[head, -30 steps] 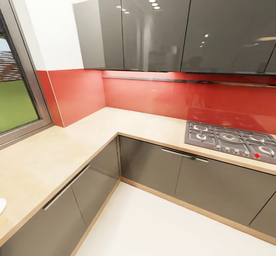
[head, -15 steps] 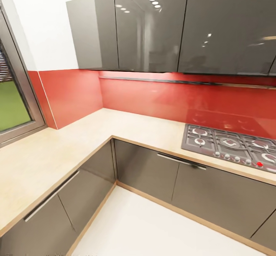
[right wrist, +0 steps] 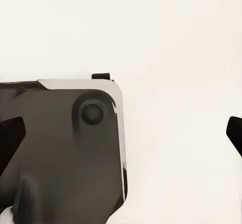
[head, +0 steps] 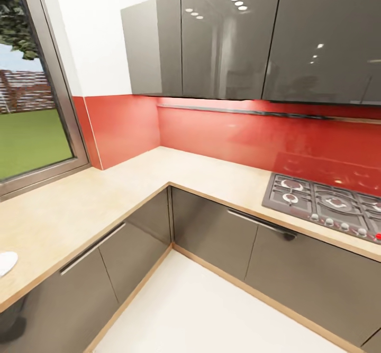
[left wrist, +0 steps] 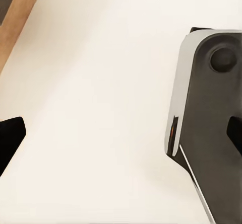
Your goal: Set up a coffee station on the kitchen countertop: keep the coffee maker on the countertop, move the bottle of coffee from the kitchen shelf to the counter next to the coffee maker, place a paper coffee filter on top of the coffee maker, put the saucer next to the coffee maker with the coffee cup on the saucer, and place the electric kettle next to the coffee maker.
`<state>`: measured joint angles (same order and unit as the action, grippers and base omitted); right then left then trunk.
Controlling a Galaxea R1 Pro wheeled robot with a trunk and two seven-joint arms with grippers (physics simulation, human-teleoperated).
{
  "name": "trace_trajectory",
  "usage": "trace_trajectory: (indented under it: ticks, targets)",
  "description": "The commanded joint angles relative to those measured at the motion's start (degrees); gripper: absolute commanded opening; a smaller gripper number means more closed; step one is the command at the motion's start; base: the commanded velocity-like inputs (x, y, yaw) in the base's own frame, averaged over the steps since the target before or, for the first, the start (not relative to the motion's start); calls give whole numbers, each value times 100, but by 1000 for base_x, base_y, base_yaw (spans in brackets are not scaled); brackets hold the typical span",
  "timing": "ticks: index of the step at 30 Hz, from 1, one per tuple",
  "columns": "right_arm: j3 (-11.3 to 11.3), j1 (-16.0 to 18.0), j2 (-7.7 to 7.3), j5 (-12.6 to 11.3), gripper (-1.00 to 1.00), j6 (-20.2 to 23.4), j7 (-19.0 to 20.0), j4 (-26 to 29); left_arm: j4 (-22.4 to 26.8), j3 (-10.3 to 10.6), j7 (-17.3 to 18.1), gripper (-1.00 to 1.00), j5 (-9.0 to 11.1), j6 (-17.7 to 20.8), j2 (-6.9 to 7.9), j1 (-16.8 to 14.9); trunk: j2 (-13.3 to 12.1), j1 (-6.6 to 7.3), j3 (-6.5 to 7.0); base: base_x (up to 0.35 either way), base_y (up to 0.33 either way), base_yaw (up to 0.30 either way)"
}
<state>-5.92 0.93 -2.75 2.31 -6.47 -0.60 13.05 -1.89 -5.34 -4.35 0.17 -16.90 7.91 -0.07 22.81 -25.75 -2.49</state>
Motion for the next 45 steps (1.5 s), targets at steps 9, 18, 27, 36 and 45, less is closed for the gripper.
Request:
trace_trajectory:
  ticks: [9,18,27,36,45]
  targets:
    - [-25,4,2,24,100,-21,5,-4,-13,-39,4,100,1,-34,0,-10,11,-3,-11,-2,-1,273]
    - [-23,4,2,28,100,-21,1,-4,-13,-39,2,100,0,-25,0,-10,11,-3,-11,183,-86,274]
    - [-23,4,2,32,100,-21,2,-11,-13,-46,-5,100,1,-30,0,-10,11,-3,-2,253,-178,276]
    - [-23,4,2,33,100,-21,-1,-13,-13,-45,-5,100,1,-33,0,-11,11,-3,25,50,-27,277]
    - [-23,4,10,33,100,-21,-2,-13,-13,-46,-5,100,1,-33,0,-11,11,-3,50,1,-1,277]
